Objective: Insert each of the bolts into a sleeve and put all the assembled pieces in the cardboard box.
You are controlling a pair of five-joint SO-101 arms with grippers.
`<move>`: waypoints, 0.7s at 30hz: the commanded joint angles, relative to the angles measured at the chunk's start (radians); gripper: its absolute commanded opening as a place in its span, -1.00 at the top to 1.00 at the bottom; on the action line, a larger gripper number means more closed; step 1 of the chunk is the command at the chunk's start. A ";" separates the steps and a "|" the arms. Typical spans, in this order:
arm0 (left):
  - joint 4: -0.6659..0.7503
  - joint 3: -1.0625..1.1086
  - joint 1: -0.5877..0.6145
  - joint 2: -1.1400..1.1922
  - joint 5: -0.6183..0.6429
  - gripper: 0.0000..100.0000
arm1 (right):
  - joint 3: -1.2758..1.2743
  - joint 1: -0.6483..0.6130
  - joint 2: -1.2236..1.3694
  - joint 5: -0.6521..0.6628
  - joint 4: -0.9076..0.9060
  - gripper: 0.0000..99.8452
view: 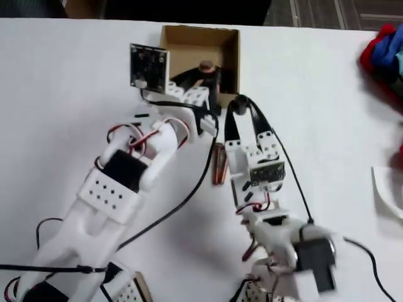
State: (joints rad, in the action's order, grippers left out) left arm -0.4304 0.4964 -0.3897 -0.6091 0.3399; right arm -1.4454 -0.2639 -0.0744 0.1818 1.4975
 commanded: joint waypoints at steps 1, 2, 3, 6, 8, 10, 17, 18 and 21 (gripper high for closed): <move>-0.023 -0.128 0.003 -0.048 0.006 0.95 | 0.043 -0.010 0.188 0.008 0.208 0.96; -0.028 -0.145 0.002 -0.046 0.002 0.95 | 0.044 -0.010 0.232 0.005 0.216 0.96; -0.023 -0.156 0.002 -0.040 0.000 0.95 | 0.048 -0.010 0.277 0.002 0.219 0.96; 0.020 -0.143 0.002 -0.017 -0.002 0.95 | 0.077 -0.007 0.357 0.002 0.242 0.96; 0.112 -0.111 0.008 0.032 -0.012 0.95 | 0.100 -0.002 0.366 0.002 0.251 0.96; 0.221 -0.088 0.005 0.081 -0.072 0.95 | 0.103 -0.012 0.369 0.000 0.251 0.96; 0.540 0.061 -0.080 0.143 -0.287 0.95 | 0.098 -0.021 0.366 -0.071 0.251 0.96; 0.566 0.091 -0.083 0.141 -0.285 0.95 | 0.098 -0.021 0.366 -0.089 0.251 0.96; 0.657 0.194 -0.084 0.141 -0.284 0.95 | 0.100 -0.022 0.371 -0.115 0.251 0.96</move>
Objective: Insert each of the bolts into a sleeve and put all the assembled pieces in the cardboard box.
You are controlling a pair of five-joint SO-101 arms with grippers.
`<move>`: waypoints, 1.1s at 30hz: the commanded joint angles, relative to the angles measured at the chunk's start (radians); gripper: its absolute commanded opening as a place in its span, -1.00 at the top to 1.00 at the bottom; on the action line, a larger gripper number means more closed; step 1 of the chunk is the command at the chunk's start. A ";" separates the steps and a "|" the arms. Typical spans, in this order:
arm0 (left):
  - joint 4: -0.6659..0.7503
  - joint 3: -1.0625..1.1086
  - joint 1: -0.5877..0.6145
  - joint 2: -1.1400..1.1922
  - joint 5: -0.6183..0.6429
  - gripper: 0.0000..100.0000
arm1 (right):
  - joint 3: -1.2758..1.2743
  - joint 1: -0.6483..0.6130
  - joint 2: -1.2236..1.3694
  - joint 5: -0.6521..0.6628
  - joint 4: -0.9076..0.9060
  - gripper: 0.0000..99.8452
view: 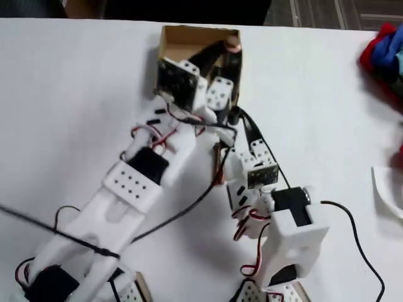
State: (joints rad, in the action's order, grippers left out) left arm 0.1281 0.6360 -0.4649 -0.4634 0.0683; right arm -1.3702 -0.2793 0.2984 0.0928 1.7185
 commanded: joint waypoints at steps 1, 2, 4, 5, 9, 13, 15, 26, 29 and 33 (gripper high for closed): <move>0.138 0.093 -0.009 -0.005 -0.012 0.95 | 0.026 -0.008 -0.002 -0.026 0.028 0.96; 0.176 0.127 -0.009 -0.005 -0.012 0.95 | 0.028 -0.008 -0.002 -0.026 0.021 0.96; 0.236 0.180 -0.008 -0.005 -0.014 0.95 | 0.028 -0.008 -0.002 -0.028 0.016 0.96; 0.253 0.200 -0.008 -0.005 -0.014 0.95 | 0.028 -0.007 -0.002 -0.032 0.016 0.96; 0.264 0.237 -0.015 -0.003 -0.014 0.95 | 0.028 -0.010 -0.002 -0.032 0.015 0.96; 0.262 0.220 -0.017 0.002 0.006 0.95 | 0.028 -0.012 -0.001 -0.032 0.010 0.96; 0.259 0.220 -0.012 0.003 0.064 0.95 | 0.029 -0.012 -0.001 -0.032 0.010 0.96; 0.259 0.174 -0.008 0.086 0.127 0.95 | 0.029 -0.012 -0.001 -0.028 0.010 0.96; 0.259 0.133 -0.012 0.150 0.127 0.95 | 0.029 -0.012 -0.001 -0.026 0.010 0.96; 0.259 0.085 -0.023 0.189 0.126 0.95 | 0.029 -0.012 -0.001 -0.025 0.010 0.96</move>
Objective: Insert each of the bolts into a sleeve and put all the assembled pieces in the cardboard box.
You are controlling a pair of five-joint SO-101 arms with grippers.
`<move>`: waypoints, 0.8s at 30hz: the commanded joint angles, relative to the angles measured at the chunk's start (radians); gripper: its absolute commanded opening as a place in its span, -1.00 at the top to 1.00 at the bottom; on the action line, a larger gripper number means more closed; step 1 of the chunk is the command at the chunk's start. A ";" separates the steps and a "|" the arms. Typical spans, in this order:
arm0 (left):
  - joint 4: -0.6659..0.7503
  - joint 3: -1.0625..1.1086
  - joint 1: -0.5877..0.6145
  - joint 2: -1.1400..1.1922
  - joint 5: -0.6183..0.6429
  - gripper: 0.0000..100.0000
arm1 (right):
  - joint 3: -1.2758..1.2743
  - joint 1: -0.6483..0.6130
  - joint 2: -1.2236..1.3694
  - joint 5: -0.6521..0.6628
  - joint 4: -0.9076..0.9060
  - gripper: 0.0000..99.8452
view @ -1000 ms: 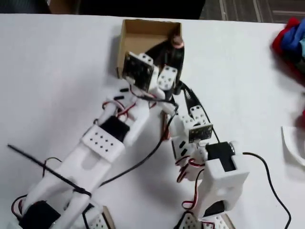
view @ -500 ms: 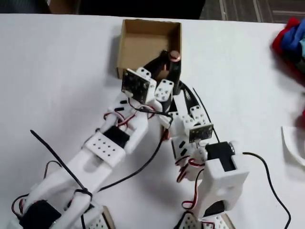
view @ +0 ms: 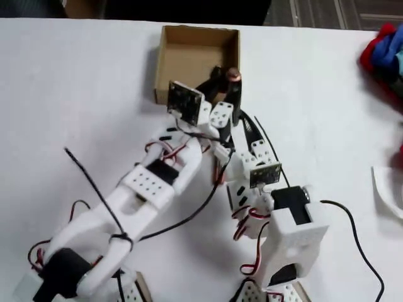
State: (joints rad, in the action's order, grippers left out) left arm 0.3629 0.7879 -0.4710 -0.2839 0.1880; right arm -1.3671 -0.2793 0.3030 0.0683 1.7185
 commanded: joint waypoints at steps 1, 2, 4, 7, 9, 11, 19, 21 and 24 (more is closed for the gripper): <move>0.025 -0.071 -0.018 0.009 0.003 0.95 | 0.026 -0.012 -0.005 0.000 0.010 0.96; 0.025 -0.076 -0.020 0.006 0.003 0.95 | 0.026 -0.012 -0.005 0.000 0.010 0.96; 0.025 -0.076 -0.021 -0.006 0.003 0.95 | 0.026 -0.012 -0.005 0.000 0.008 0.96; 0.009 -0.059 -0.021 -0.017 0.003 0.95 | 0.026 -0.012 -0.005 0.000 0.008 0.96; -0.018 -0.048 -0.021 -0.017 0.006 0.95 | 0.026 -0.012 -0.005 0.000 0.008 0.96; -0.032 -0.030 -0.021 -0.017 0.008 0.95 | 0.026 -0.012 -0.005 0.000 0.008 0.96; -0.034 0.027 -0.021 -0.018 0.003 0.95 | 0.026 -0.012 -0.005 0.000 0.008 0.96; -0.034 0.031 -0.023 -0.018 0.003 0.95 | 0.026 -0.012 -0.005 0.000 0.008 0.96; -0.066 0.030 -0.035 -0.020 0.005 0.95 | 0.026 -0.012 -0.005 0.000 0.008 0.96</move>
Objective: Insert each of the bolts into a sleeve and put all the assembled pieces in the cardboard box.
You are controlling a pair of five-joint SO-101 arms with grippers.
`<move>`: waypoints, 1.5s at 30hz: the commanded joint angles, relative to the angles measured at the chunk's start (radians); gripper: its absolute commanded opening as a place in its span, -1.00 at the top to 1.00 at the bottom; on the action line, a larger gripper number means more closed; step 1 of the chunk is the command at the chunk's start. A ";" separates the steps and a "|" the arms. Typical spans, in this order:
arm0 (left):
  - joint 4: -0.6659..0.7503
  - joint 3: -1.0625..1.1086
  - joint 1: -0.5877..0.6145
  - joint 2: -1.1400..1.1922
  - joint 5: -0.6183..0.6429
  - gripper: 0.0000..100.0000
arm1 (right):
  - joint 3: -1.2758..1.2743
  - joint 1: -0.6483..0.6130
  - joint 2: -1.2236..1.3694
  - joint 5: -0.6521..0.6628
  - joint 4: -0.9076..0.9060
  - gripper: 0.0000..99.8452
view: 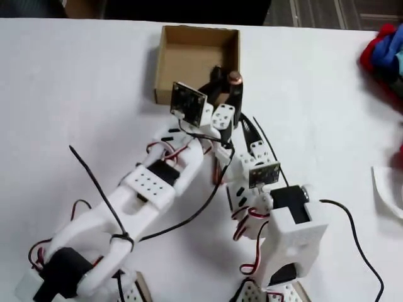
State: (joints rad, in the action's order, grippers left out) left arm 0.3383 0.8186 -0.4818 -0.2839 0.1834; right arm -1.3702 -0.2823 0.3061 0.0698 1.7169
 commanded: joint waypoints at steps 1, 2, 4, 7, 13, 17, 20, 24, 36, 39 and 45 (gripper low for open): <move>-0.060 -0.005 -0.035 -0.020 0.011 0.95 | 0.029 -0.008 -0.008 -0.002 0.010 0.96; -0.069 -0.005 -0.048 -0.020 0.008 0.95 | 0.029 -0.008 -0.008 -0.002 0.010 0.96; -0.078 -0.005 -0.064 -0.020 0.008 0.95 | 0.029 -0.008 -0.008 -0.002 0.010 0.96; -0.078 -0.004 -0.080 -0.020 0.006 0.95 | 0.029 -0.008 -0.008 -0.002 0.010 0.96; -0.097 0.004 -0.071 -0.020 0.006 0.95 | 0.029 -0.008 -0.008 0.000 0.010 0.96; -0.143 -0.002 -0.071 -0.021 0.006 0.95 | 0.029 -0.008 -0.008 0.000 0.010 0.96; -0.204 -0.018 -0.071 -0.021 -0.041 0.95 | 0.029 -0.008 -0.008 0.000 0.010 0.96; -0.322 -0.061 -0.071 -0.021 -0.169 0.95 | 0.029 -0.008 -0.008 0.000 0.010 0.96; -0.509 -0.182 -0.072 -0.021 -0.235 0.52 | 0.029 -0.007 -0.007 0.000 0.010 0.96; -0.526 -0.185 -0.072 -0.021 -0.235 0.48 | 0.029 -0.007 -0.007 0.000 0.010 0.96; -0.525 -0.180 -0.077 -0.086 -0.235 0.49 | 0.029 -0.007 -0.007 0.000 -0.019 0.96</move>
State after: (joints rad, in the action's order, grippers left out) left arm -0.1818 0.6805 -0.5309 -0.2961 -0.0468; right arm -1.3625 -0.2793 0.3030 0.0667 1.7093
